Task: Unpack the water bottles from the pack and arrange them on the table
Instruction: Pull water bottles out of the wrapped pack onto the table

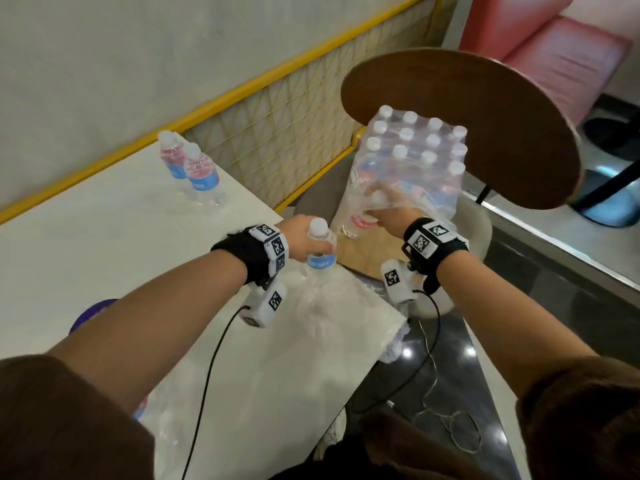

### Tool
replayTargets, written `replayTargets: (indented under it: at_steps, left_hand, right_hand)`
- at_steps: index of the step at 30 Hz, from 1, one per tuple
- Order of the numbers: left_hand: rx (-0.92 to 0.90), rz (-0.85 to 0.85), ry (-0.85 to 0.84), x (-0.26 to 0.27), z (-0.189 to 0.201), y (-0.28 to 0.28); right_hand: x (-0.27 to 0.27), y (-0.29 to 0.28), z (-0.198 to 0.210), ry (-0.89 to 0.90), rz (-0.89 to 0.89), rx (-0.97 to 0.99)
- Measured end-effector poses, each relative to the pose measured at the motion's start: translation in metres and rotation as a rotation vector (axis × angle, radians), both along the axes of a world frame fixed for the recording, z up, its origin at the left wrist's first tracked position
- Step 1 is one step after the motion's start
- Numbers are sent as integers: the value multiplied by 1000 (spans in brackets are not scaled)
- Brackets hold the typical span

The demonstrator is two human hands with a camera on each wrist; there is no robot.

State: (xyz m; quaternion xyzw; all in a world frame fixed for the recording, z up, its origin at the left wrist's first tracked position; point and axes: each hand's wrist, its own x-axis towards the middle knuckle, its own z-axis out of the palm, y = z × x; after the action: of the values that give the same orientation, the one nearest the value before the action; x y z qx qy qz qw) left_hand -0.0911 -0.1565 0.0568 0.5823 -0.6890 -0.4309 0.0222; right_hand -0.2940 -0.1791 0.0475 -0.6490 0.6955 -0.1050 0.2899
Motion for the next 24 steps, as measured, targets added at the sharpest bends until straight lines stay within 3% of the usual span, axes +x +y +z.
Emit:
replayTargets:
  at_steps: [4, 8, 11, 18, 24]
  left_hand:
    - [39, -128, -252, 42, 15, 1]
    - [192, -67, -301, 82, 22, 2]
    - [339, -88, -350, 99, 29, 9]
    - [347, -330, -577, 120, 38, 31]
    - [442, -547, -808, 129, 31, 48]
  right_hand:
    - [18, 47, 12, -120, 212, 23]
    - [72, 103, 26, -226, 603, 233]
    - [119, 132, 16, -191, 836, 328]
    - [213, 169, 9, -248, 1029, 350]
    - [246, 179, 8, -263, 1081, 301]
